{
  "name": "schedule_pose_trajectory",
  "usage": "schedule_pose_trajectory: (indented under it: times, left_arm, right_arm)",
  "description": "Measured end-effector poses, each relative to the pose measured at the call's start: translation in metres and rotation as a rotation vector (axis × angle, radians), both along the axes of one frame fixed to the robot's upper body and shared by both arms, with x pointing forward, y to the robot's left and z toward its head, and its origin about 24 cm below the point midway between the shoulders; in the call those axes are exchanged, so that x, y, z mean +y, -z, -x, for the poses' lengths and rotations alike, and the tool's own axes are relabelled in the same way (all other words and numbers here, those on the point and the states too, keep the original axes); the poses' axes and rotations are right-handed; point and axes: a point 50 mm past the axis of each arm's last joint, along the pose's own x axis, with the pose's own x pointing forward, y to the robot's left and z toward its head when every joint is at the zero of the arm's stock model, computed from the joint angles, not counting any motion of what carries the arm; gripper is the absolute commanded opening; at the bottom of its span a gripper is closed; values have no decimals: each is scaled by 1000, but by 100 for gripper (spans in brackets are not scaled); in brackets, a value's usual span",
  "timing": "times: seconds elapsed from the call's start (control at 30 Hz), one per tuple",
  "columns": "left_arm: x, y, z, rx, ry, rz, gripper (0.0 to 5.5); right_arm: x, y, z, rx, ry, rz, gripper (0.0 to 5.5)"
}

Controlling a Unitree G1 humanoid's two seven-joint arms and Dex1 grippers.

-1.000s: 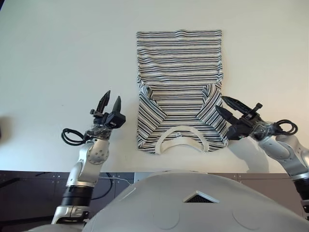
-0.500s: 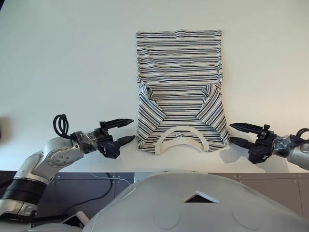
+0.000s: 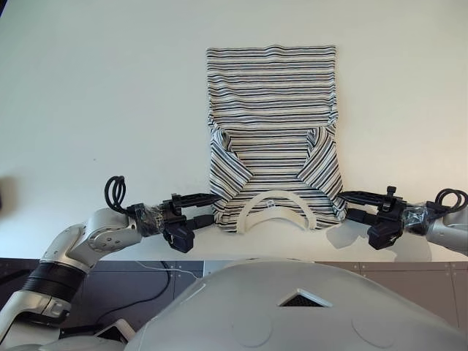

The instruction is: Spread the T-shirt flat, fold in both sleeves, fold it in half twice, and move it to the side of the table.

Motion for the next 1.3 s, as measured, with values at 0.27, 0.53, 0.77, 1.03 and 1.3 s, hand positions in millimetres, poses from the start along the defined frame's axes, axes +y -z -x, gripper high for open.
schedule_pose_trajectory:
  times: [0.27,0.53,0.77,1.03,1.3]
  left_arm:
    - [2,3,3,0,37,0,101]
    - [3,1,1,-21,38,28,30]
    - [10,2,23,280,-77,-6,11]
    - [12,-31,23,758,-374,203,11]
    - [-1,-118,-116,746,-654,894,11]
  right_arm:
    - [3,4,5,26,-17,-2,13]
    - [2,7,7,38,-8,-3,10]
    - [3,2,24,368,121,-13,10]
    - [12,-22,32,788,320,-193,10]
    - [27,-101,-92,769,603,-861,10]
